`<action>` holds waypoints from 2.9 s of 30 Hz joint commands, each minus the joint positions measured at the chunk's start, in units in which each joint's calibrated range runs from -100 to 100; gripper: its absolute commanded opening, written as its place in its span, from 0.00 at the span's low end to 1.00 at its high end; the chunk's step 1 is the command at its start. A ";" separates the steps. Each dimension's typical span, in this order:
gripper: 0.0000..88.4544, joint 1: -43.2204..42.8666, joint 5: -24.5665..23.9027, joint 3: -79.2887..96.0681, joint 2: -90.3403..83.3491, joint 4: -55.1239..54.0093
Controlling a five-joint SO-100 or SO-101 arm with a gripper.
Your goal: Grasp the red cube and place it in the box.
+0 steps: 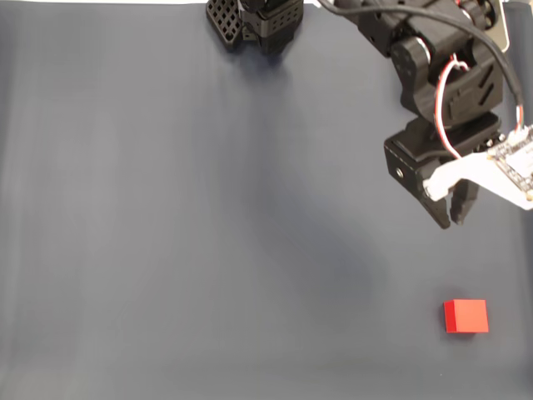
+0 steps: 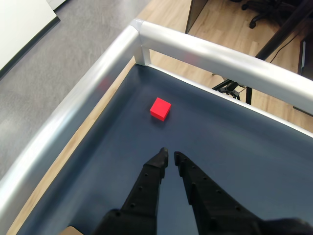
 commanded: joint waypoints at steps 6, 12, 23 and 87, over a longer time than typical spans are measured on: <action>0.02 -0.39 0.34 -9.38 7.50 0.36; 0.07 -0.04 -1.61 -16.95 15.04 0.36; 0.15 0.46 -1.37 -30.09 27.34 -0.30; 0.43 2.94 -0.44 -54.18 54.81 -8.66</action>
